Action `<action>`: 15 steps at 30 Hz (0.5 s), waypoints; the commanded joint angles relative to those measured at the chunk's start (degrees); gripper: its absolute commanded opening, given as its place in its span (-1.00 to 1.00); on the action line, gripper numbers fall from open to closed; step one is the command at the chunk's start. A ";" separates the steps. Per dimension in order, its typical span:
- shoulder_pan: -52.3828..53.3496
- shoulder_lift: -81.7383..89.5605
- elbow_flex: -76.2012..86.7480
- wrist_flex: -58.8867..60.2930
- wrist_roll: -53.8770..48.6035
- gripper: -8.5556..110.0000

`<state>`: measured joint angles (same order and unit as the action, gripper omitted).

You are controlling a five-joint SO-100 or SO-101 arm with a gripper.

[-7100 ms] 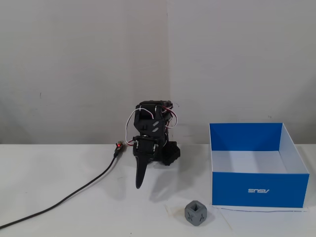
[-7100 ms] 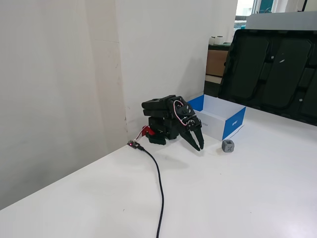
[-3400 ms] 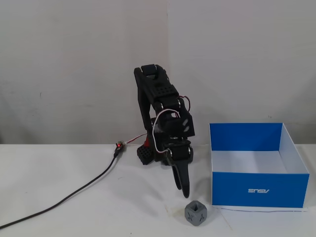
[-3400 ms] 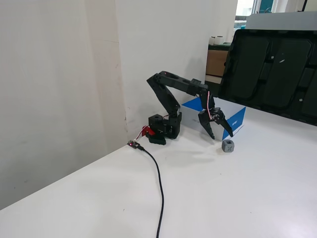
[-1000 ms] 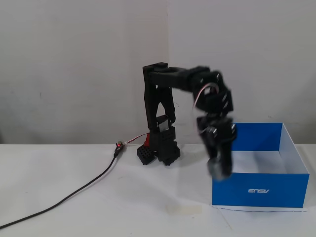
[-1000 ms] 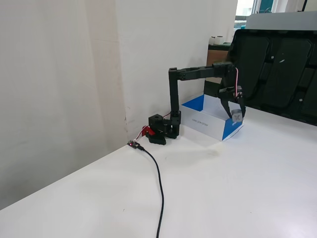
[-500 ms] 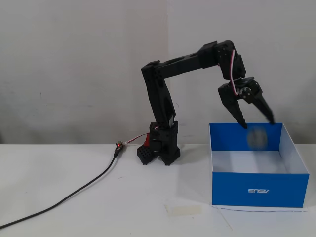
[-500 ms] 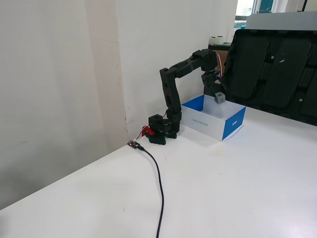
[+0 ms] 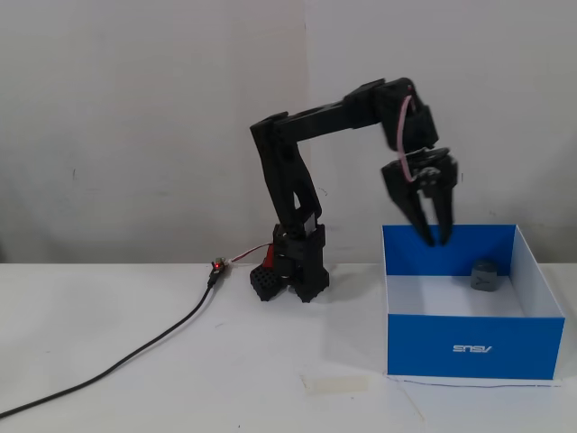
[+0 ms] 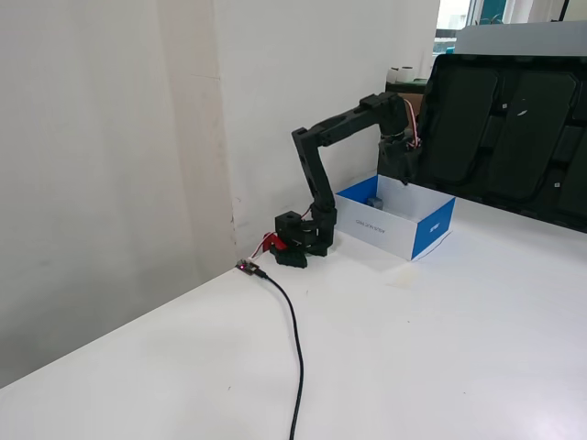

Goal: Pick the gray block and keep it in the box.

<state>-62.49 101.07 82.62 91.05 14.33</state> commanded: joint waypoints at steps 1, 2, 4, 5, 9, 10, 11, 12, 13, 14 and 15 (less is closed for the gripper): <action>11.16 7.56 2.99 -0.44 -7.21 -0.85; 14.06 8.35 4.39 -0.97 -9.32 -0.85; 20.04 10.28 7.56 -3.25 -12.74 -0.85; 23.29 11.51 9.14 -5.19 -13.80 -0.85; 34.80 17.05 17.67 -13.80 -17.23 -0.85; 37.35 18.37 20.13 -16.00 -17.75 -0.85; 39.73 19.34 22.24 -17.75 -18.11 -0.85; 42.01 20.13 24.17 -19.16 -18.28 -0.85; 44.38 20.57 25.84 -20.30 -18.28 -0.85; 46.49 20.83 27.16 -21.18 -18.28 -0.85; 48.52 20.92 28.39 -21.80 -18.28 -0.85</action>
<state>-21.45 117.77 108.46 73.21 -3.25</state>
